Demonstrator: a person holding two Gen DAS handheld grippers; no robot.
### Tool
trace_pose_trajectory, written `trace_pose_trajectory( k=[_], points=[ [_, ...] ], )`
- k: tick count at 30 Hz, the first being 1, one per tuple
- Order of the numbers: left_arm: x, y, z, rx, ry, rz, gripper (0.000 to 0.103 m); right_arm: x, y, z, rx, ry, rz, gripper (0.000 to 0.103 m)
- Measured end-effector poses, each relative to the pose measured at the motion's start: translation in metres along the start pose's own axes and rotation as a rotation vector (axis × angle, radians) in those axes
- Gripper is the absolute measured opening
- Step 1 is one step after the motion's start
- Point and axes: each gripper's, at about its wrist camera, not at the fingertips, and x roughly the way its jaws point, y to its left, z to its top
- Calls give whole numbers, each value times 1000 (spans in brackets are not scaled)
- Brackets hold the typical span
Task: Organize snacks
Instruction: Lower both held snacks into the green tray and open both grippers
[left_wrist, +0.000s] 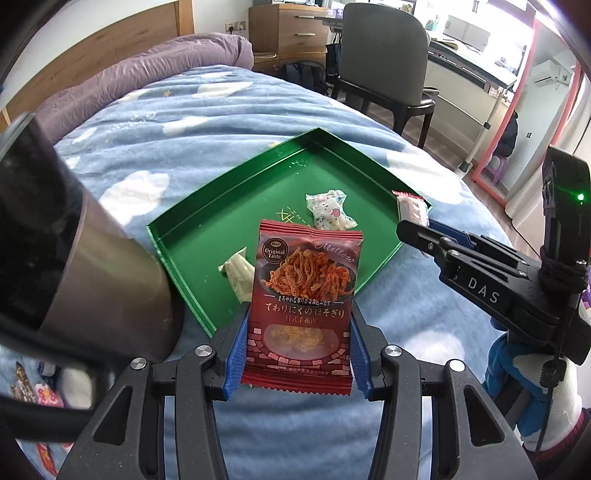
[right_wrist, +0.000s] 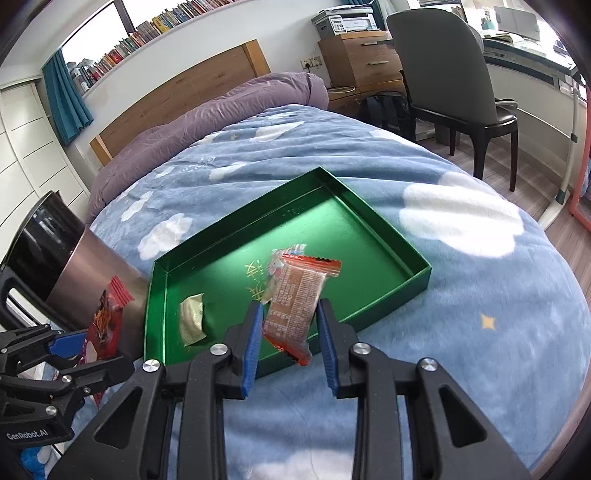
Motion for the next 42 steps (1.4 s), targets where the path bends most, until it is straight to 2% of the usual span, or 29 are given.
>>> trace_pose_trajectory(
  k=[16, 27, 42],
  points=[
    [49, 2, 10, -4, 46, -2, 43, 51, -16, 4, -10, 40, -24, 5],
    [65, -2, 14, -1, 57, 2, 43, 66, -21, 10, -36, 41, -39, 5],
    [85, 1, 12, -11, 97, 32, 43, 87, -21, 21, -99, 63, -103, 6]
  ],
)
